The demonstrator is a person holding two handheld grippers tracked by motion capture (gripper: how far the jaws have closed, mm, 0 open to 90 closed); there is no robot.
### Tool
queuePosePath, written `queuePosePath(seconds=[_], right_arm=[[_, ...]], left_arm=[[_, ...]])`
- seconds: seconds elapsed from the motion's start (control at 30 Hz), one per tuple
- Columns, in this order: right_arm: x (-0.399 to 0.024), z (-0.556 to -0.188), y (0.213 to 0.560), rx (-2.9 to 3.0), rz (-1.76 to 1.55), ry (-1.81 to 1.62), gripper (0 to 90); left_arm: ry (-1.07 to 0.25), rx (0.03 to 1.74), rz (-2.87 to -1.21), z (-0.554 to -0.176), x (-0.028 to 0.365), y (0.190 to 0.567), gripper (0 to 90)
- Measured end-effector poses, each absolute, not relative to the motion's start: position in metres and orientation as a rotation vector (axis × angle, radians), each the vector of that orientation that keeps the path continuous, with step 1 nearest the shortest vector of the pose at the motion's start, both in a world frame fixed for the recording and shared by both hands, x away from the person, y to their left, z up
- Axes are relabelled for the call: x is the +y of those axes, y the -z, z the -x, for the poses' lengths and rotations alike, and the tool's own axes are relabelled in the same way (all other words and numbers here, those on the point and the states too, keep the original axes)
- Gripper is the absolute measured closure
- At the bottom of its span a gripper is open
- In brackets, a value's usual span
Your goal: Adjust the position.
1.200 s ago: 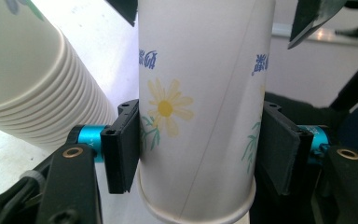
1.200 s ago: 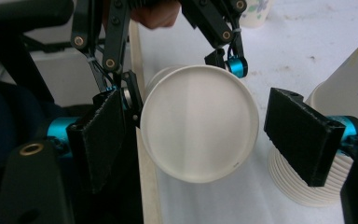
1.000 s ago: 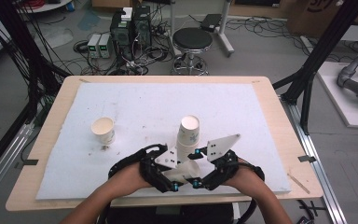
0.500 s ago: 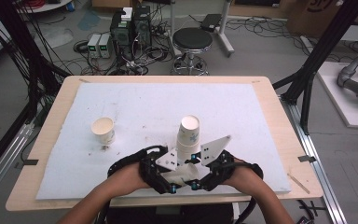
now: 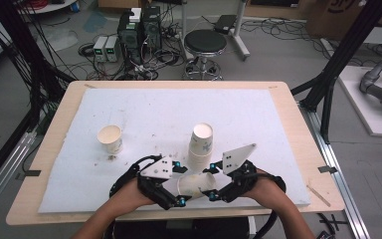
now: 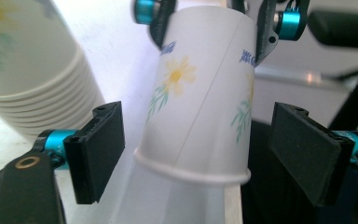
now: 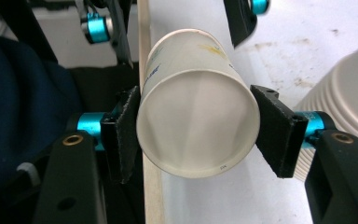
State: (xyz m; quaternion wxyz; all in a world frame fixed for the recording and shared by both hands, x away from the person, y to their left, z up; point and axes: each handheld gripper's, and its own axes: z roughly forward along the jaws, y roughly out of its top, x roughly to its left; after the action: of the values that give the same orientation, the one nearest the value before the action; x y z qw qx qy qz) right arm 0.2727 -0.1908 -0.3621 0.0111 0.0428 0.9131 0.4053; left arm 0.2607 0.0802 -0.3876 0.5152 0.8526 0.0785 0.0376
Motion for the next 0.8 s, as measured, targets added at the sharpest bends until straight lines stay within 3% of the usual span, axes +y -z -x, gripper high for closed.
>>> queuePosePath(seconds=[0.23,0.8], right_arm=[[-0.209,-0.271,0.363,2.772,-0.207,-1.414,38.1],[-0.233,-0.266,0.380,2.640,-0.255,-1.650,38.1]], left_arm=[[-0.085,0.224,-1.889,-0.258,0.097,0.389,18.2],[-0.074,0.246,-1.779,-0.255,0.098,0.397,18.4]])
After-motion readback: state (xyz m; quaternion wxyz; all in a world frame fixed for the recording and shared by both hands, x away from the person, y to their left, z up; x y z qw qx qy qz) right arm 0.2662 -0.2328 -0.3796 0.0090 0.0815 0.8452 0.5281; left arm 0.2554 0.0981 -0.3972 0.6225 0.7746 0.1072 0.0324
